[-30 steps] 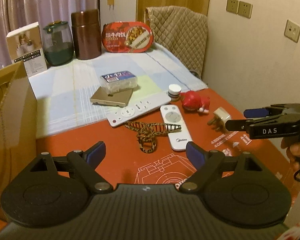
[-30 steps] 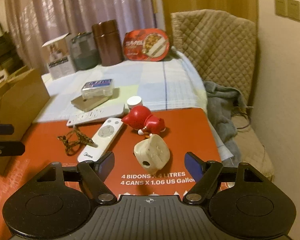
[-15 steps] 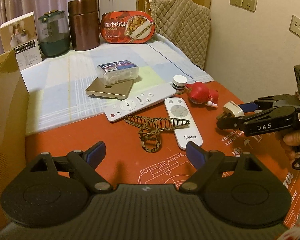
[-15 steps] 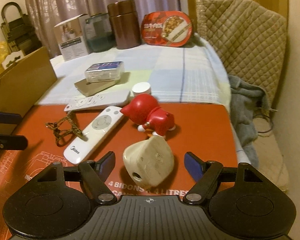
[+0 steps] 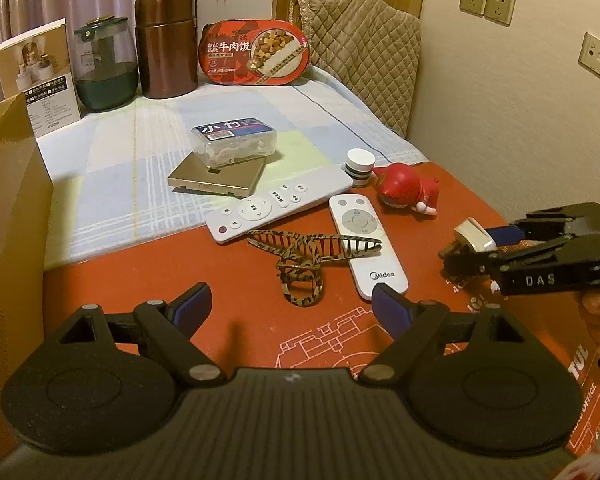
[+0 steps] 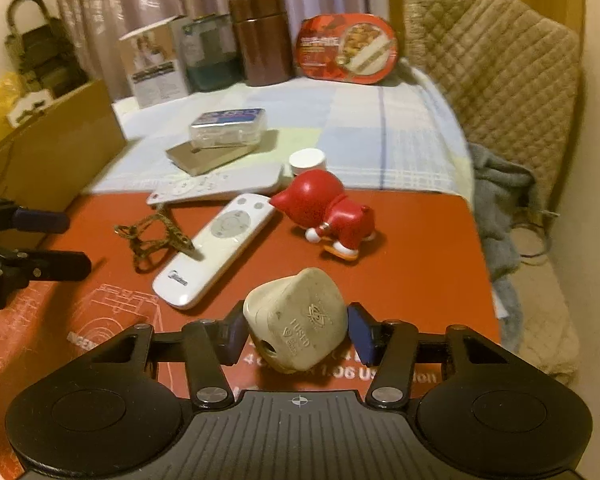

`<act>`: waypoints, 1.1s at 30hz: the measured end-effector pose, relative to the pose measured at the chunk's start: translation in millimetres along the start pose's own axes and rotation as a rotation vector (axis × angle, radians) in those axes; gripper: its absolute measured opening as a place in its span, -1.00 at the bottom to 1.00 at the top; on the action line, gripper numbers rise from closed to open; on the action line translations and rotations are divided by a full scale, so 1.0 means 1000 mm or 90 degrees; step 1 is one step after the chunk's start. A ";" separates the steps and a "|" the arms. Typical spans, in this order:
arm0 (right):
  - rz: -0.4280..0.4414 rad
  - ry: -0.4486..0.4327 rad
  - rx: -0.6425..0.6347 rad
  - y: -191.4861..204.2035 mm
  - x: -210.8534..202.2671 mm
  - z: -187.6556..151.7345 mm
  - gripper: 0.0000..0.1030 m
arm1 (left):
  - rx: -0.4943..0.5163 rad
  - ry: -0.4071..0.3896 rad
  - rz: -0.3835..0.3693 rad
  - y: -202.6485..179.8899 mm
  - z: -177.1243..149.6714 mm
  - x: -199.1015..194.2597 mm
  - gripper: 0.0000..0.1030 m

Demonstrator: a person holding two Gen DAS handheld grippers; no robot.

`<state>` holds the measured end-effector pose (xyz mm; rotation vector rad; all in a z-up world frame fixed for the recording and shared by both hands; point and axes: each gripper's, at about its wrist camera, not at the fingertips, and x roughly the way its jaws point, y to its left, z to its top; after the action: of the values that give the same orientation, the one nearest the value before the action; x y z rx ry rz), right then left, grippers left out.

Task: Organize rigid objects
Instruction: 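Grasp the tiger-striped toy with the left gripper while the right gripper grasps the white plug adapter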

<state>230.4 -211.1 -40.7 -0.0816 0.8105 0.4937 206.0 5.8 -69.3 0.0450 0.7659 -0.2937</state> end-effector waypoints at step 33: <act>-0.027 -0.042 0.021 0.024 -0.023 0.010 -0.05 | 0.036 0.051 -0.020 0.000 0.000 0.015 -0.51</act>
<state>212.7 -196.4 -14.8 -0.0511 0.7515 0.4404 216.1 1.7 -79.6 0.0983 0.8383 -0.3457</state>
